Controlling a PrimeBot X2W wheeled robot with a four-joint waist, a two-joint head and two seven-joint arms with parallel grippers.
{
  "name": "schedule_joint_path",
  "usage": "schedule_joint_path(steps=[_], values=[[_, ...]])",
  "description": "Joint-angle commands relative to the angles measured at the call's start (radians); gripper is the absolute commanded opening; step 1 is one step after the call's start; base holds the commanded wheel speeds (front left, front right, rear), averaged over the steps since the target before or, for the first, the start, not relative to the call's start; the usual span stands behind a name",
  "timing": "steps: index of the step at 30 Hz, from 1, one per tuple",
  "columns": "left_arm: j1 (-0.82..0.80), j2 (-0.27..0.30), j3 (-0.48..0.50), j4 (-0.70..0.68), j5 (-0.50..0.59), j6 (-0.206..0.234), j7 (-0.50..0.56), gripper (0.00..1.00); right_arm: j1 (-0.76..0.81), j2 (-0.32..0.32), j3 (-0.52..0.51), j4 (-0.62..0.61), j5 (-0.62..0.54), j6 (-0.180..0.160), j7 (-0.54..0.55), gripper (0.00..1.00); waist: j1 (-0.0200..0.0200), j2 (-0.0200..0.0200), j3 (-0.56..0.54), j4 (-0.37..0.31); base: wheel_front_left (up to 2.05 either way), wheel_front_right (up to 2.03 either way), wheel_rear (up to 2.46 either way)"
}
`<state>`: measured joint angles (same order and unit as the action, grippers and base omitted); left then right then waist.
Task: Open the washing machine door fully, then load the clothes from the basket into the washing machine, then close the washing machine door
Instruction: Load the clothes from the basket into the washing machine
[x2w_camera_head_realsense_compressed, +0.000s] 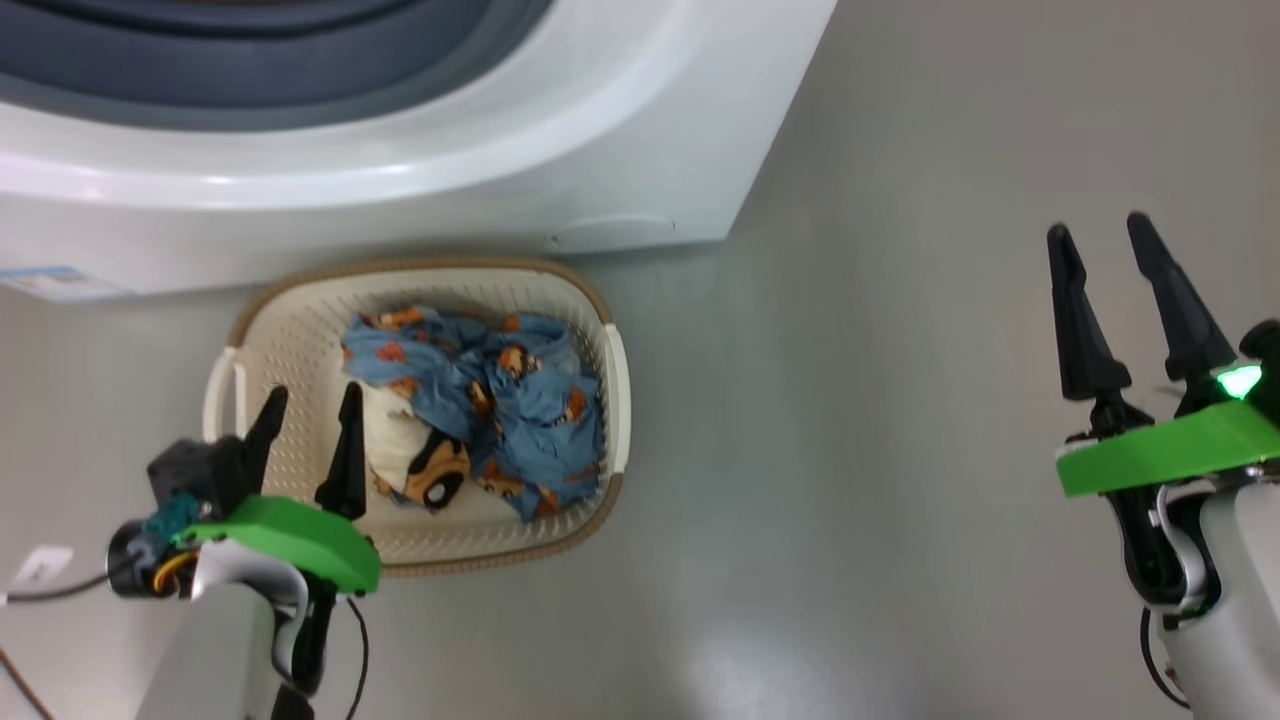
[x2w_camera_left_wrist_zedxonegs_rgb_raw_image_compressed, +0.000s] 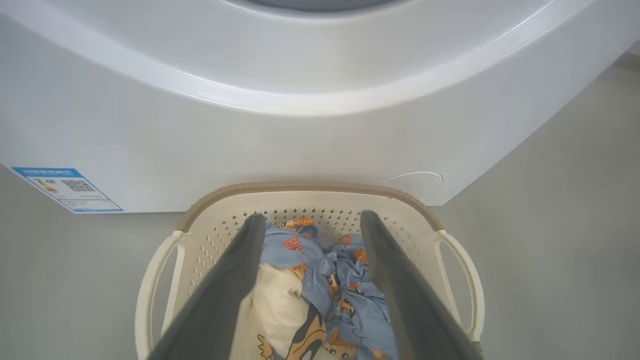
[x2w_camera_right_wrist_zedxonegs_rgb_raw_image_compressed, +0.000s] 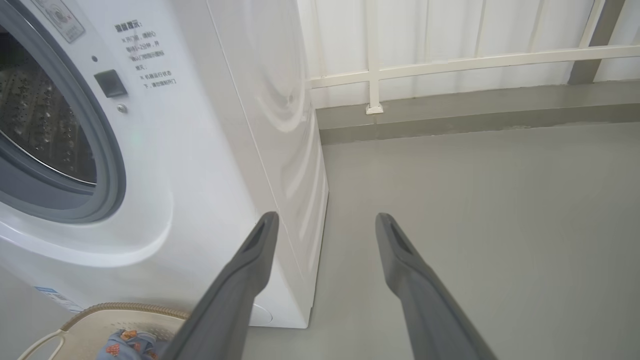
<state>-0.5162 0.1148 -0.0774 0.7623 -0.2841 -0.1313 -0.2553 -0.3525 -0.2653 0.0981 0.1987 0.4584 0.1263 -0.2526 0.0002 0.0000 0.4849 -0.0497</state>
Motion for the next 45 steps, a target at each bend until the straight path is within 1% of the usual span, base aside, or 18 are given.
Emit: schedule_joint_path(steps=[1,5,6,10,20,26,31,32,36,45], values=[[-0.029,0.035,0.015,0.017,-0.015,0.001,-0.006,1.00,-0.013,-0.005,0.015,-0.027,-0.014,0.004,-0.009,1.00,-0.0002,0.0000,0.068,-0.011,0.00,0.00,0.00],[-0.081,0.041,-0.009,0.088,-0.030,0.001,-0.006,1.00,-0.037,0.001,0.018,-0.032,-0.015,0.004,-0.009,1.00,-0.0002,0.0000,0.109,-0.018,0.00,0.00,0.00],[-0.081,0.041,-0.009,0.088,-0.030,0.001,-0.006,1.00,-0.037,0.001,0.018,-0.032,-0.015,0.004,-0.009,1.00,-0.0002,0.0000,0.109,-0.018,0.00,0.00,0.00],[-0.129,0.054,-0.052,0.187,-0.057,0.001,-0.006,1.00,-0.056,0.007,0.027,-0.035,-0.014,0.004,-0.009,1.00,-0.0002,0.0000,0.145,-0.031,0.00,0.00,0.00],[-0.229,0.078,-0.130,0.317,-0.086,0.001,-0.006,1.00,-0.078,0.019,0.029,-0.041,-0.011,0.004,-0.009,1.00,-0.0002,0.0000,0.211,-0.046,0.00,0.00,0.00],[-0.305,0.103,-0.173,0.386,-0.091,0.001,-0.006,1.00,-0.091,0.029,0.030,-0.049,-0.008,0.004,-0.009,1.00,-0.0002,0.0000,0.257,-0.060,0.00,0.00,0.00],[-0.366,0.117,-0.194,0.440,-0.099,0.001,-0.006,1.00,-0.102,0.035,0.030,-0.056,-0.007,0.004,-0.009,1.00,-0.0002,0.0000,0.294,-0.071,0.00,0.00,0.00],[-0.392,0.127,-0.200,0.459,-0.096,0.001,-0.006,1.00,-0.107,0.037,0.032,-0.060,-0.006,0.004,-0.009,1.00,-0.0002,0.0000,0.309,-0.075,0.00,0.00,0.00],[-0.429,0.136,-0.204,0.482,-0.096,0.003,-0.002,1.00,-0.117,0.039,0.032,-0.068,-0.005,0.004,-0.009,1.00,-0.0002,0.0000,0.332,-0.080,0.00,0.00,0.00],[-0.511,0.152,-0.210,0.517,-0.100,0.056,0.063,1.00,-0.135,0.043,0.035,-0.082,-0.007,0.004,-0.009,1.00,-0.0002,0.0000,0.383,-0.085,0.00,0.00,0.00]])
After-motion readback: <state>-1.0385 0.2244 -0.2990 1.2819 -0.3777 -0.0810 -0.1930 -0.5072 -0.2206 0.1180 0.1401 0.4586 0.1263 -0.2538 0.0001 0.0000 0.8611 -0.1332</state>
